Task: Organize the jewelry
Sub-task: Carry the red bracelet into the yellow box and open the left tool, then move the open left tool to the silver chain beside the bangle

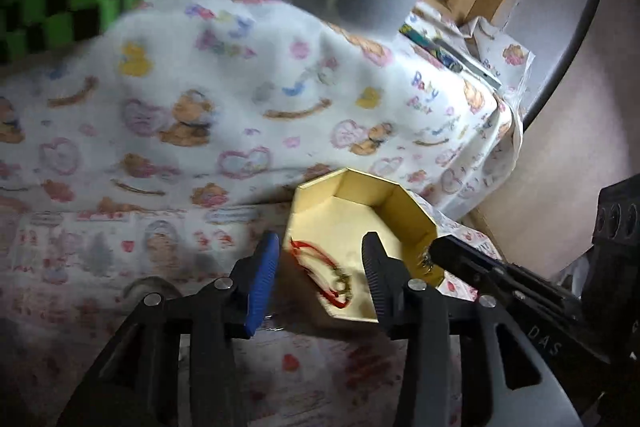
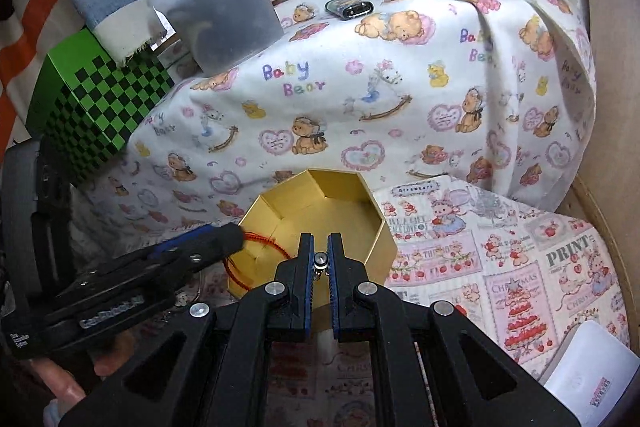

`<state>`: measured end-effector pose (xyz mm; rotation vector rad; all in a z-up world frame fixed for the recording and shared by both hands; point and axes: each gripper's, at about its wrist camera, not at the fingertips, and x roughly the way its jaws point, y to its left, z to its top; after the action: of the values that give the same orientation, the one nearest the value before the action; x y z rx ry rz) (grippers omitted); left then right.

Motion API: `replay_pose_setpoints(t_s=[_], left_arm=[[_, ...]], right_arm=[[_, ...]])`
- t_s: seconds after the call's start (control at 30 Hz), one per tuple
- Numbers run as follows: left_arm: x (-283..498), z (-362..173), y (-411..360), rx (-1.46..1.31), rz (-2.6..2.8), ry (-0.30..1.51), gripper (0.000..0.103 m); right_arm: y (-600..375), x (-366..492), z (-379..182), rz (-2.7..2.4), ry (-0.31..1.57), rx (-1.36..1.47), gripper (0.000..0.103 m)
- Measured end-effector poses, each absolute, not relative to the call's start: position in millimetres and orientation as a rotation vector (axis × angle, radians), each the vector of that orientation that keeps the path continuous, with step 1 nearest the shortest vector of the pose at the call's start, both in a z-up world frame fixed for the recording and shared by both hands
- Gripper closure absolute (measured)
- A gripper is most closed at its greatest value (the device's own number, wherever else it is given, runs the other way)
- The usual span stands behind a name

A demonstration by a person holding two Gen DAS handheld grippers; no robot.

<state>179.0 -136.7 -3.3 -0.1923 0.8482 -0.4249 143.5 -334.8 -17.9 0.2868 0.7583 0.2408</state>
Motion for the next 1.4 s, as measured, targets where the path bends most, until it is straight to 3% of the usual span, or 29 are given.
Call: replay_pose_setpoints(t_s=[0.1,0.17,0.2,0.33,0.37,0.77,1.4], left_arm=[[164,8,-125,-0.144,-0.373,0.801,0.060],[155,17,-118,-0.118,-0.336,0.765,0.056],[151,22,-115,-0.112,-0.319,0.747,0.053],[132,41,-87,-0.133,-0.242,0.701,0.031],[128,45,-80,-0.157,-0.229,0.689,0.029],[84,67,-38,-0.098,-0.084,0.548,0.019],[93,13,-13,-0.111,-0.024,0.633,0.014]], right_arm=[[-333,142,-16,0.242,0.750,0.279,0.092],[-332,139,-13,0.238,0.741,0.275,0.071],[-332,138,-11,0.236,0.728,0.274,0.068],[-328,130,-1,0.255,0.694,0.259,0.068],[-327,128,1,0.260,0.686,0.259,0.068],[-309,109,16,0.262,0.617,0.184,0.067],[-291,104,12,0.284,0.606,0.128,0.067]])
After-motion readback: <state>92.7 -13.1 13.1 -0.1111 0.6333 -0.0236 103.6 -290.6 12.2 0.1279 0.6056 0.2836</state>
